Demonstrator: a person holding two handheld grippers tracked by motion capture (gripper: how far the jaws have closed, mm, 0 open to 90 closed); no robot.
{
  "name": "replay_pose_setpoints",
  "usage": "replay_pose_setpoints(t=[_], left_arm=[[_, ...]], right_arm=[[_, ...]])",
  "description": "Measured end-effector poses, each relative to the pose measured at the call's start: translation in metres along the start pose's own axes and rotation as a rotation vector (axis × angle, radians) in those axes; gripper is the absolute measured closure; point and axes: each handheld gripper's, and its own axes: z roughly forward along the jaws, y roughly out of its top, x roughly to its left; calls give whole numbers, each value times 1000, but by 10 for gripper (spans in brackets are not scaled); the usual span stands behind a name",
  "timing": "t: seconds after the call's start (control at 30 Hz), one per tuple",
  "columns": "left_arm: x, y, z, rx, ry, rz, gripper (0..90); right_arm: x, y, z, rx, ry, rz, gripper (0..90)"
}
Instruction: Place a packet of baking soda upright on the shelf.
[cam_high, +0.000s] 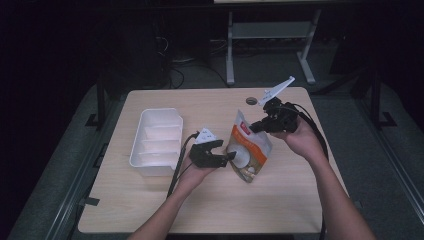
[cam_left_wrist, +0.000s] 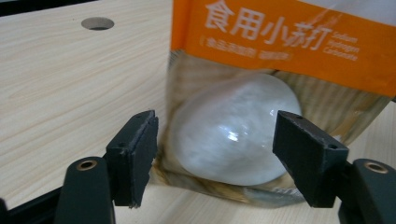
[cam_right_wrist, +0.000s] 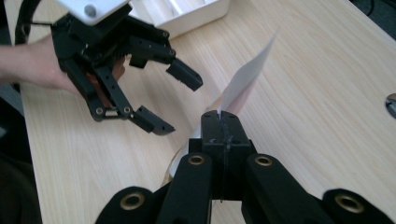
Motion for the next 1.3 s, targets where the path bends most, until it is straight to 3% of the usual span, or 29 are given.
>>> replay_pose_setpoints(t=[0.13,0.2,0.23,0.47,0.67,0.93,1.0,1.13,1.3], left_arm=[[2,0,-2,-12,-16,-2,284],[3,0,-3,-24,-35,-3,284],[4,0,-4,-29,-51,0,288],[3,2,-3,-26,-149,27,327],[1,2,-2,-17,-220,54,475],[-5,2,-8,-21,-237,128,606],[-5,1,-9,-15,-244,136,701],[-6,-1,-9,2,-241,154,793],[-11,-1,-7,4,-222,180,846]], right_arm=[[12,6,-6,33,15,-76,900],[14,7,-7,38,13,-88,900],[18,9,-8,58,17,-118,900],[24,13,-8,77,45,-174,900],[30,14,-8,55,86,-201,900],[36,16,-7,48,106,-233,900],[38,16,-7,42,108,-237,900],[35,13,-6,29,103,-225,900],[23,-1,-5,-22,119,-167,897]])
